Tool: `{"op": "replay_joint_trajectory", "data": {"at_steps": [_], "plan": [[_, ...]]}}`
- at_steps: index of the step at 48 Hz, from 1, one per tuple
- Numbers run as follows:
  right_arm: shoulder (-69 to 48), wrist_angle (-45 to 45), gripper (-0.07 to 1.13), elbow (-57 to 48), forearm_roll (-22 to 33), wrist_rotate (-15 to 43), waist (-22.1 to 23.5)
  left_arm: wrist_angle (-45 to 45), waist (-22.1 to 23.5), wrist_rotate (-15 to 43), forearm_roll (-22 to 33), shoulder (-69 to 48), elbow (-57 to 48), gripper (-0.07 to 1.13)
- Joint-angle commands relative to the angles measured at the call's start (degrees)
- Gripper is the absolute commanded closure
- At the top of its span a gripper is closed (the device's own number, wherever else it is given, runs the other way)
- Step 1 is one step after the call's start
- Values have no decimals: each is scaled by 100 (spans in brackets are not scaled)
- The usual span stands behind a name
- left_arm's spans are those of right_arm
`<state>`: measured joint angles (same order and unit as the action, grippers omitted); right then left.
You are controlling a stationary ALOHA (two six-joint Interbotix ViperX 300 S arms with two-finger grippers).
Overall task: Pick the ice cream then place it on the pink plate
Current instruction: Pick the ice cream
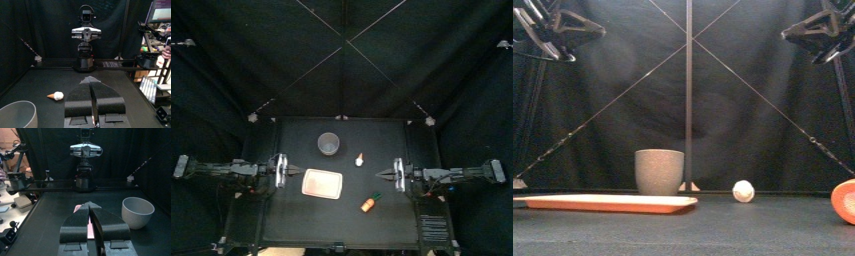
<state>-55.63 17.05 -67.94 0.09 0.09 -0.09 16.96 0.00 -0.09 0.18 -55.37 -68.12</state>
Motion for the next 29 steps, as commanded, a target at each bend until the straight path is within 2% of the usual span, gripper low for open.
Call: {"op": "replay_joint_trajectory", "data": {"at_steps": [1,10,17,24,29], "plan": [[176,-9,106,-44,-26,26,132,369,-18,9,-9,44,-88,110],[545,-527,100,26,0,44,729,747,-35,26,0,18,-193,108],[888,-1591,92,439,633,9,1134,738,-35,0,0,18,-255,108],[1406,-2145,72,624,1239,70,1169,729,-35,9,18,18,-316,108],[1854,-2083,52,694,1318,79,1204,721,-35,9,18,9,-352,108]]}}
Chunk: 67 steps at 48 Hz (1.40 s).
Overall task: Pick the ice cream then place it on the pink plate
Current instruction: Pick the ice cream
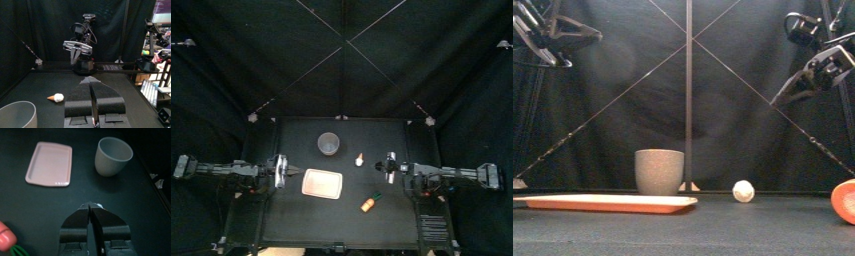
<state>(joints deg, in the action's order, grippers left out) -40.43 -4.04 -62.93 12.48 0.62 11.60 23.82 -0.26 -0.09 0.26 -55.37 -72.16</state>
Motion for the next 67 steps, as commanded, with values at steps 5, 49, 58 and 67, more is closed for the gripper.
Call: {"op": "replay_joint_trajectory", "data": {"at_steps": [5,49,58,67], "plan": [[826,185,27,316,123,26,141,35,-18,9,9,18,18,108],[3753,-202,2,1626,1072,-53,1011,-141,-18,0,9,18,-97,108],[3938,-264,2,1775,1072,-53,1002,-185,-18,0,9,18,-105,108],[4236,-316,2,2083,1072,-35,976,-220,-18,-9,9,18,-97,108]]}}
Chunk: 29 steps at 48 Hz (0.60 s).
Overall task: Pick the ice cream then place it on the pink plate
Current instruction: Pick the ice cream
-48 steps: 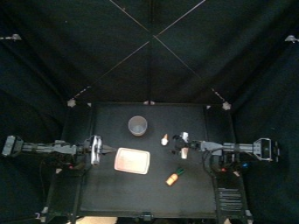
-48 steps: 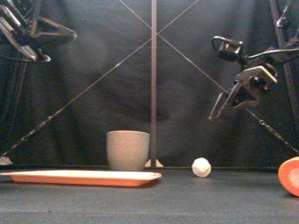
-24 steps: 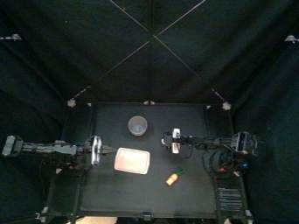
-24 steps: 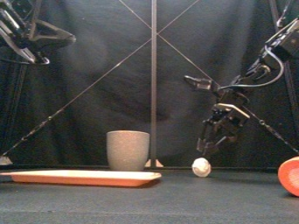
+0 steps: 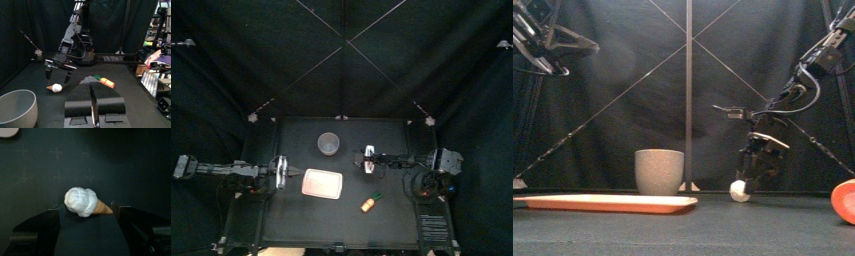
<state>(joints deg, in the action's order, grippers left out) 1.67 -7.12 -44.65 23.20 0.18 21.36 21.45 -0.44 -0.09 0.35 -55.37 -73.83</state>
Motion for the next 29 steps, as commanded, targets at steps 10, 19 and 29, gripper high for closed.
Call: {"op": "replay_joint_trajectory", "data": {"at_steps": [10,19,29], "plan": [[343,-123,3,510,-26,26,-9,-18,-9,-9,44,9,53,108],[483,-220,8,650,-62,35,-26,-18,-9,0,62,9,26,108],[448,-413,31,659,-132,35,9,-26,0,0,70,9,18,108]]}}
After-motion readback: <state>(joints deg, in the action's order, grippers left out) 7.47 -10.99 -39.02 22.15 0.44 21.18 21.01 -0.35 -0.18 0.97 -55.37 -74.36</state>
